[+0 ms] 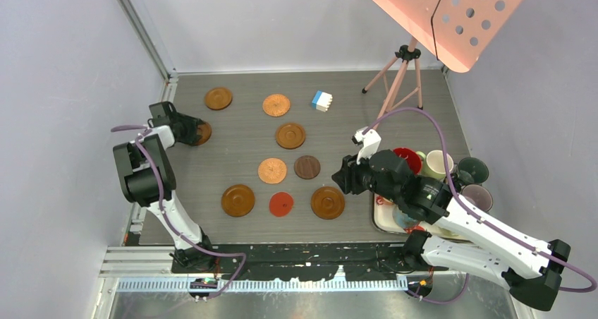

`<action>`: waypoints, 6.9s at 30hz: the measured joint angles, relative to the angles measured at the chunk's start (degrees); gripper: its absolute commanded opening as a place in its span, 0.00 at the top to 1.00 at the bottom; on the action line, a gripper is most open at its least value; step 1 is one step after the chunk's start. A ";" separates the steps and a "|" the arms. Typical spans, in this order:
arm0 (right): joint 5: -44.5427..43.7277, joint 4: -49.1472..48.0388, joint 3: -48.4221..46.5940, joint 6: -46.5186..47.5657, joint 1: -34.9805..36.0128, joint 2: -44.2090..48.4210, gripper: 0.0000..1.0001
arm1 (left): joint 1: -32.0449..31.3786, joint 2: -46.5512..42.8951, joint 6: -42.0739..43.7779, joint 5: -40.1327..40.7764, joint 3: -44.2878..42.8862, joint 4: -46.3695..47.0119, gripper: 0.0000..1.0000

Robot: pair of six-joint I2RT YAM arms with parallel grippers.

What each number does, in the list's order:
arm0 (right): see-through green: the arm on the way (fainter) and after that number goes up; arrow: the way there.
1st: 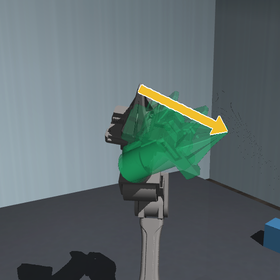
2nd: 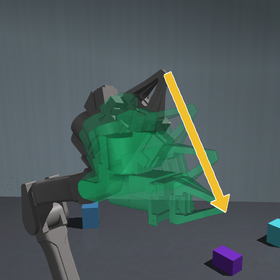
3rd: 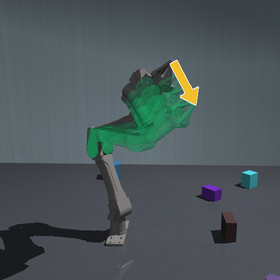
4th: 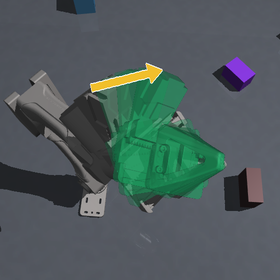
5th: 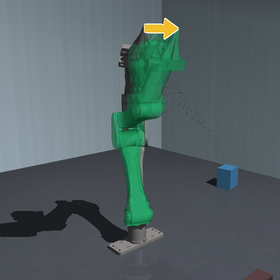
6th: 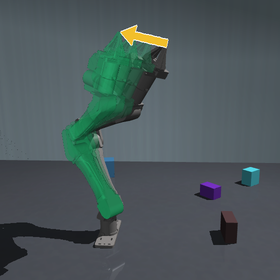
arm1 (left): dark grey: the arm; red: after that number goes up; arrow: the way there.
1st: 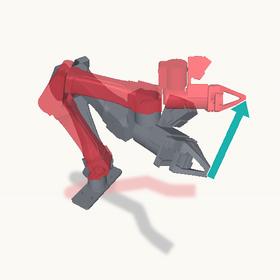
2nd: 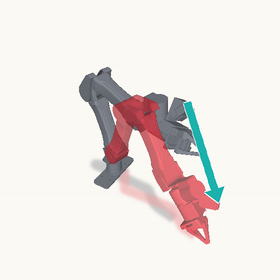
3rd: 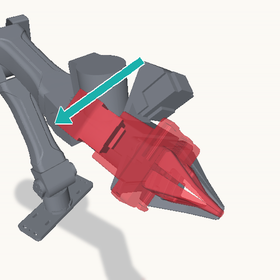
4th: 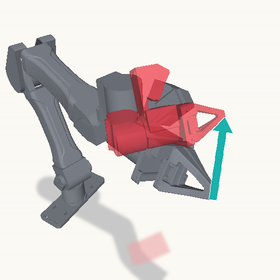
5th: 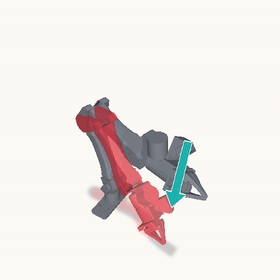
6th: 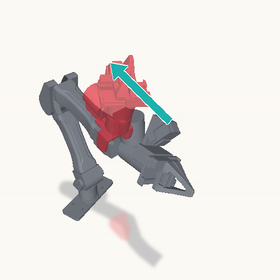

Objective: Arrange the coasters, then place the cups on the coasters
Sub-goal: Move the coaster to the center of the board.

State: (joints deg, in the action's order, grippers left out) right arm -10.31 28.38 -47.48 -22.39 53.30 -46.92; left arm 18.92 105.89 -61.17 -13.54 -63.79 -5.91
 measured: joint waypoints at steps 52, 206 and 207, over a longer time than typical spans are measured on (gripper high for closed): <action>-1.14 1.09 0.70 -0.87 0.00 6.73 0.55 | -10.78 -9.99 0.31 -0.46 12.26 -5.09 0.49; 1.20 -18.75 -78.68 -21.03 -17.40 -99.91 0.73 | -24.09 -80.32 34.91 0.31 20.94 -41.75 0.35; 1.20 -18.34 -78.90 -21.57 -17.42 -100.41 0.73 | -24.11 -80.32 34.91 0.35 20.94 -41.75 0.35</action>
State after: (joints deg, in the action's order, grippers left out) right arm -9.10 10.04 -126.39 -43.97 35.88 -147.33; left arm -5.19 25.56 -26.26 -13.19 -42.85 -47.66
